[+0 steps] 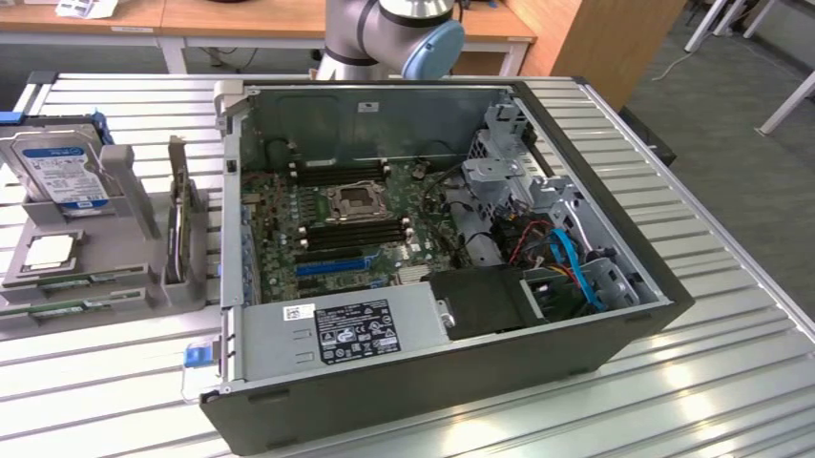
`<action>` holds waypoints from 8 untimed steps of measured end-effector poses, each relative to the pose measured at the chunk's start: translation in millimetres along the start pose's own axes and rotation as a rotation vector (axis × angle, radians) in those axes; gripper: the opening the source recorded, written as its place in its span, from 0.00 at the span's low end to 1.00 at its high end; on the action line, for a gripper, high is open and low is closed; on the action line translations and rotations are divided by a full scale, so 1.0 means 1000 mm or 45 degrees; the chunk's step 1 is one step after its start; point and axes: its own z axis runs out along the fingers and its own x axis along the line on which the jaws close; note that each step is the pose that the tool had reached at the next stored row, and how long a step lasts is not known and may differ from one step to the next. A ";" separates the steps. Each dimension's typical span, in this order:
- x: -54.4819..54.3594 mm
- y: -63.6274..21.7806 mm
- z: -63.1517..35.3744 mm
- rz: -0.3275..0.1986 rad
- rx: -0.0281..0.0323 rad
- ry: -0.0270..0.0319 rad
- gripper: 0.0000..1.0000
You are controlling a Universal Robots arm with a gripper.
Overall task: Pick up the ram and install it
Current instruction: 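Pick up the ram and move it above insertion slot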
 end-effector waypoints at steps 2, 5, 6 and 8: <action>0.000 0.0000 0.0000 -0.026 -0.0007 0.0011 0.10; 0.000 0.0000 0.0000 -0.059 -0.0015 0.0025 0.10; 0.000 0.0000 0.0000 -0.071 -0.0017 0.0030 0.10; 0.000 0.0000 0.0000 -0.096 -0.0023 0.0040 0.10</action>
